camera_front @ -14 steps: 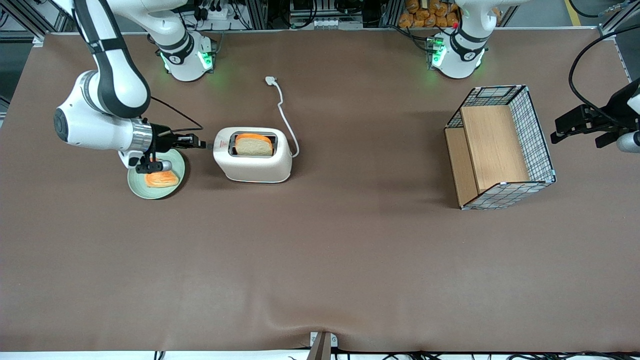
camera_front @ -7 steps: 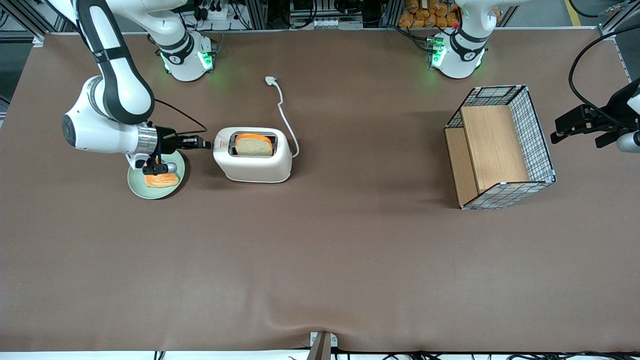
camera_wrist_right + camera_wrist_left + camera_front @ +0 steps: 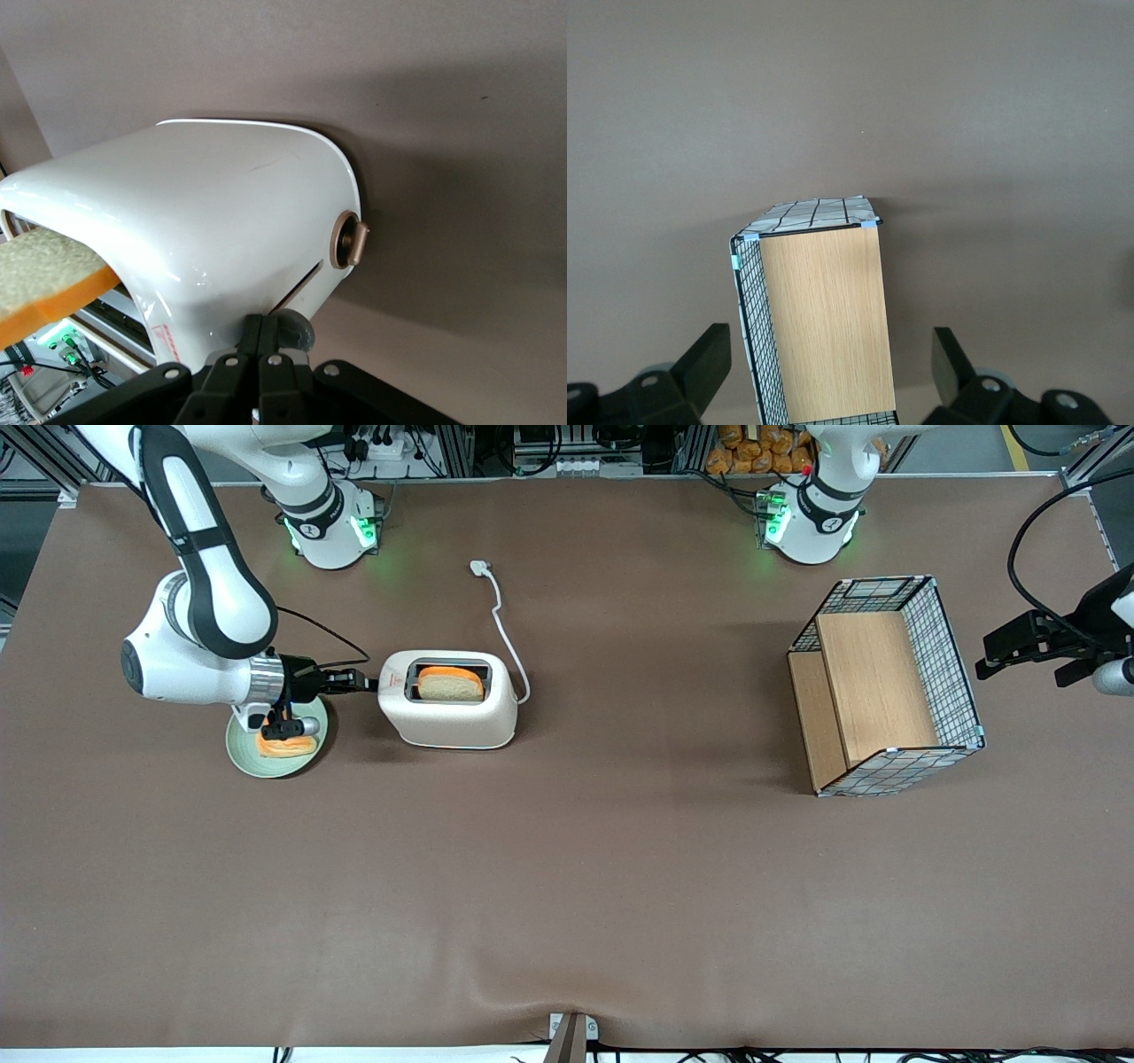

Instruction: Press toaster button with right arm

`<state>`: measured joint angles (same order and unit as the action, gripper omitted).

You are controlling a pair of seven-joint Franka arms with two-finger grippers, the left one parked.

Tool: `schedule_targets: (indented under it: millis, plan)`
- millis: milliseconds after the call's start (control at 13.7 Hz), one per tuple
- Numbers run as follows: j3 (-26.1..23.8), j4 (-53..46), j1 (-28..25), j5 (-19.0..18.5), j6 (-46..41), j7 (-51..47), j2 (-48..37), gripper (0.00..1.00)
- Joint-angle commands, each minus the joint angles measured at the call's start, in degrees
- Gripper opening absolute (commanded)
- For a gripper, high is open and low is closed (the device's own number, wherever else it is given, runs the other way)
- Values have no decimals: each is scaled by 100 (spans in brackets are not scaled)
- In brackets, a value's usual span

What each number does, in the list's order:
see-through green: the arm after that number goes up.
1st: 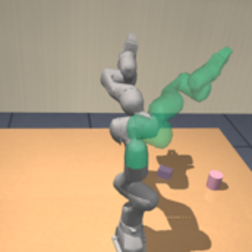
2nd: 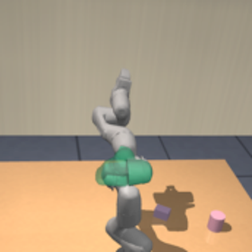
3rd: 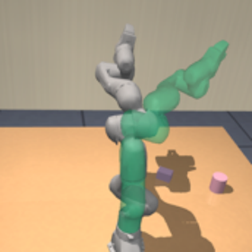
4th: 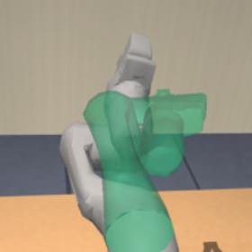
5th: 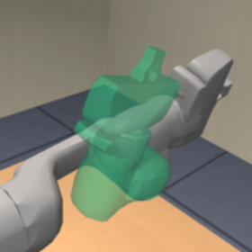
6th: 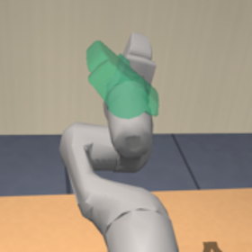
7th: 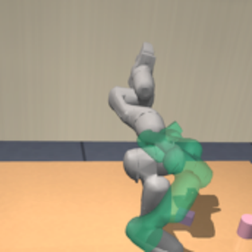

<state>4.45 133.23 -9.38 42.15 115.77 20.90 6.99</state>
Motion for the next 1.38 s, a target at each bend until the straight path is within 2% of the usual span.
schedule_targets:
  millis: [0, 801, 1166, 1311]
  plan:
    - [-41, 80, 51, 214, 139, 519, 188, 0]
    - [-41, 54, 428, 856, 130, 2225, 1057, 0]
    - [-32, -95, 455, 865, -36, 2103, 1146, 0]
    - [-24, -262, 455, 856, -255, 1779, 1138, 0]
